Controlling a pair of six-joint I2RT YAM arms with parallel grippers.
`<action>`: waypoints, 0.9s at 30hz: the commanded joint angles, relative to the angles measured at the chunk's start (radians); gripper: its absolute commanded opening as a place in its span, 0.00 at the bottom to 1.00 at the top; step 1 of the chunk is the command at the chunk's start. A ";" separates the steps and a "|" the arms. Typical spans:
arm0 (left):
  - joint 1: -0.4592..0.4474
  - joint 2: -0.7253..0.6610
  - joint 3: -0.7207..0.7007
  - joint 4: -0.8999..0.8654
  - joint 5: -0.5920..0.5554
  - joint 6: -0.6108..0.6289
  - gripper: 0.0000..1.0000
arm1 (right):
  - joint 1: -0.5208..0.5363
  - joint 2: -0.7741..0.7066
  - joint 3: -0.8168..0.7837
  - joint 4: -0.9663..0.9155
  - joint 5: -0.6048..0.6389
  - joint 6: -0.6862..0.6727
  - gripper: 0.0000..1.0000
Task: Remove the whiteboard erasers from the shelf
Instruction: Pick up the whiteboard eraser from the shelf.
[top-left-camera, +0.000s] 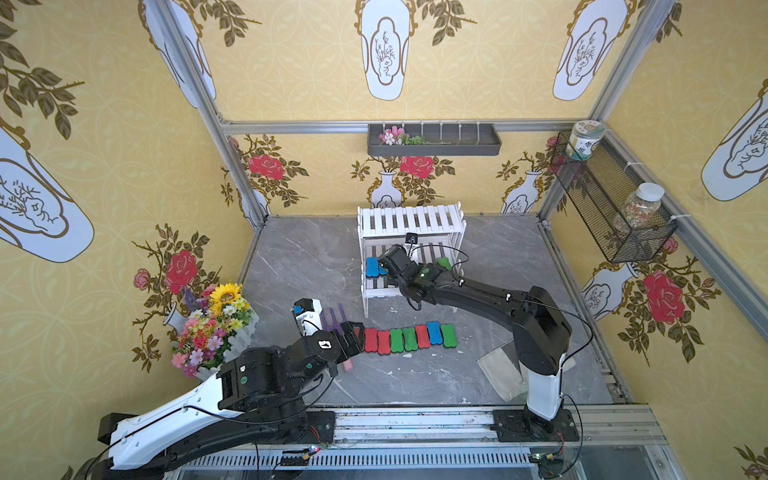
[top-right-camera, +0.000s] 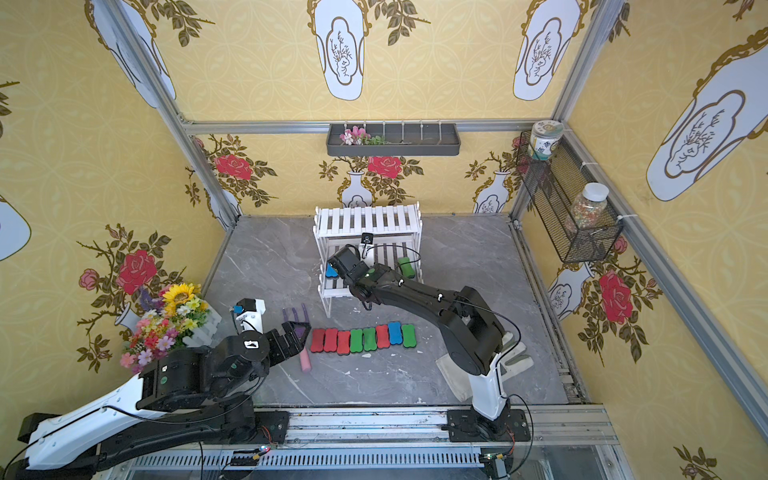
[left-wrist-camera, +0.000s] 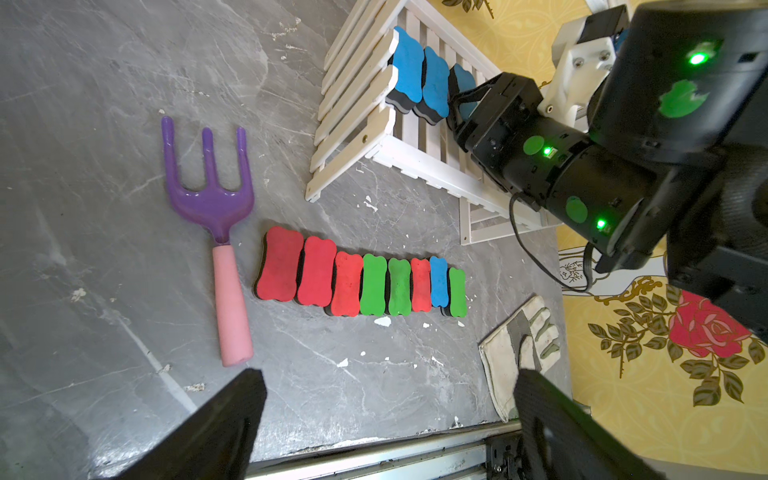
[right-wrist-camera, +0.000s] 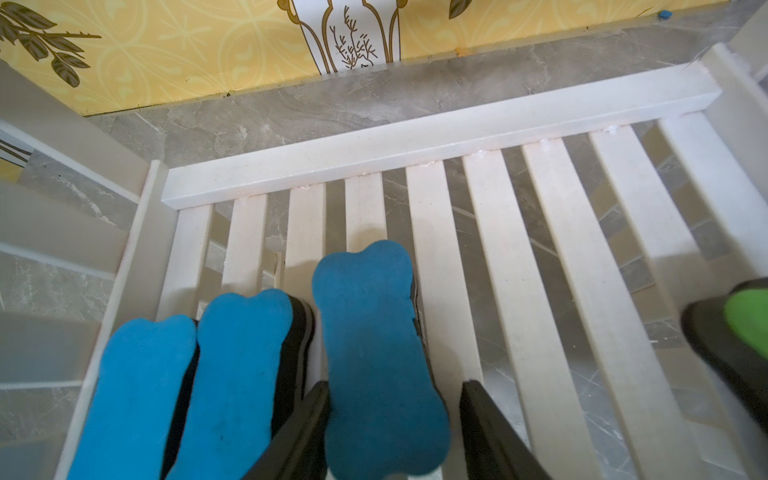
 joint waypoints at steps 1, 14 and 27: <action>0.001 0.004 0.001 -0.006 0.004 0.003 0.99 | -0.001 -0.018 -0.022 0.029 -0.025 -0.040 0.48; 0.001 -0.022 -0.013 -0.023 -0.007 -0.023 0.99 | 0.029 -0.187 -0.134 0.127 -0.106 -0.113 0.39; 0.001 -0.031 -0.005 -0.046 -0.033 -0.039 0.99 | 0.283 -0.394 -0.347 0.089 -0.068 -0.040 0.38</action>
